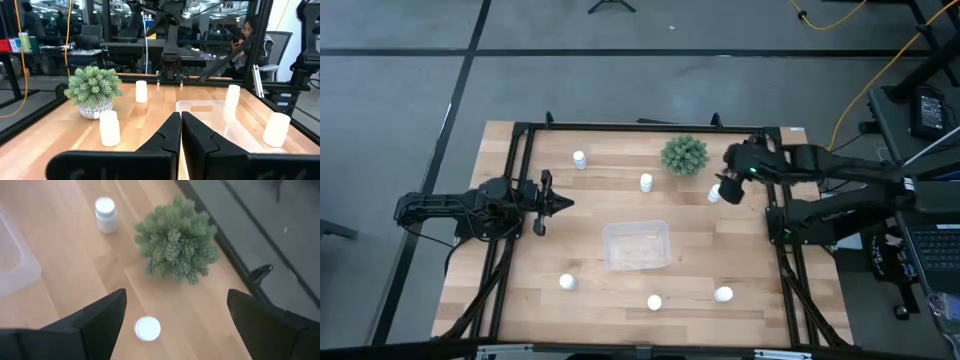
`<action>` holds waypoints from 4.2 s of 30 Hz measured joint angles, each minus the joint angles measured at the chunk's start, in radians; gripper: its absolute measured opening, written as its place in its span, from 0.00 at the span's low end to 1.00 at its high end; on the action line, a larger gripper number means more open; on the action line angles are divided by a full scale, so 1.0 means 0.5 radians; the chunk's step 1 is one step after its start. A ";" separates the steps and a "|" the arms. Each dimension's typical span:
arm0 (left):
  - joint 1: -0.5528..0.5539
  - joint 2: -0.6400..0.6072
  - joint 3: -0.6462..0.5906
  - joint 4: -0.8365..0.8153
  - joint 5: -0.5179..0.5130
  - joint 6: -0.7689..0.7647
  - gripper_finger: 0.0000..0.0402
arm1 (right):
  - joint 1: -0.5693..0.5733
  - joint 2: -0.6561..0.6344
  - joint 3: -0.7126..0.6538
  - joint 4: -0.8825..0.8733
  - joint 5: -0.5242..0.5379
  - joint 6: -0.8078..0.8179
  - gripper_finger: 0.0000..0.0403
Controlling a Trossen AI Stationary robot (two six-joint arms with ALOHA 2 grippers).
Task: Pick and place pill bottles into a basket
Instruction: Put the white medicine bottle into the transparent bin
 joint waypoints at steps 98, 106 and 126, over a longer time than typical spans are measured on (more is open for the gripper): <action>-0.001 0.294 0.000 -0.019 -0.164 -0.066 0.02 | -0.305 0.561 -0.683 0.472 -0.526 0.164 0.86; -0.001 0.294 0.000 -0.019 -0.165 -0.066 0.02 | -0.305 0.561 -0.683 0.472 -0.528 0.199 0.75; -0.001 0.294 0.000 -0.018 -0.162 -0.066 0.02 | -0.305 0.563 -0.680 0.631 -0.529 0.122 0.37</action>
